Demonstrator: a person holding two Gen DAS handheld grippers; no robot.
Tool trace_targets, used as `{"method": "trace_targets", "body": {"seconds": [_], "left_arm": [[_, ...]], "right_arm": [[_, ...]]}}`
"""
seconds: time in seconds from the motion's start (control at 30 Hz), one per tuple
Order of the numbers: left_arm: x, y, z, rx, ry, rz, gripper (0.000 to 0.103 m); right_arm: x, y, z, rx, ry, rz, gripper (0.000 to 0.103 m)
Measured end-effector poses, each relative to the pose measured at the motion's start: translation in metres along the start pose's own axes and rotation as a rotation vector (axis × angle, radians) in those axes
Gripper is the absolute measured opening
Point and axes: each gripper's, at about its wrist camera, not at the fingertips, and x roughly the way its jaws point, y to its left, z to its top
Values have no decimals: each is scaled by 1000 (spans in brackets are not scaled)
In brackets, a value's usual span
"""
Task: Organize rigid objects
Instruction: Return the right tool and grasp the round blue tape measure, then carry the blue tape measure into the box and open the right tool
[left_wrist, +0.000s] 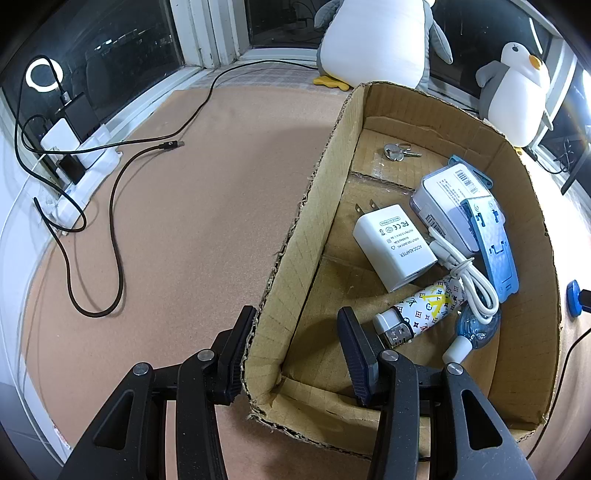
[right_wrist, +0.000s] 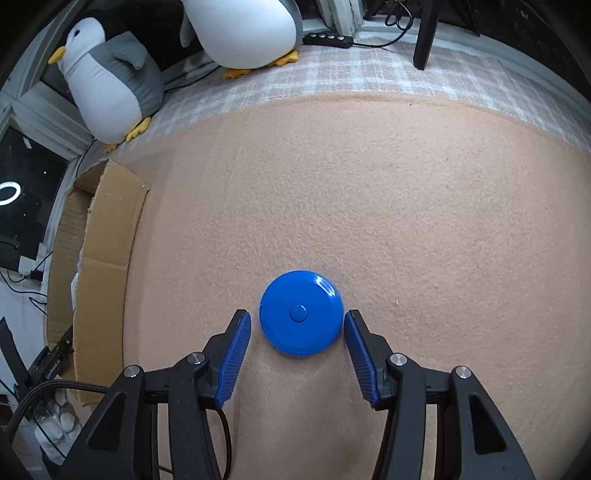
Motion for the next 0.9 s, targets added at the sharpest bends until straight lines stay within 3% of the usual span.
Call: {"method": "trace_targets", "body": {"seconds": [0.27, 0.6, 0.9], "left_arm": [[0, -1, 0, 0, 0, -1, 49], [0, -1, 0, -2, 0, -2, 49], [0, -1, 0, -1, 0, -2, 49]], "right_arm": [[5, 6, 2, -20, 4, -36, 49], [16, 31, 8, -172, 8, -182, 49], [18, 35, 10, -221, 14, -198, 48]]}}
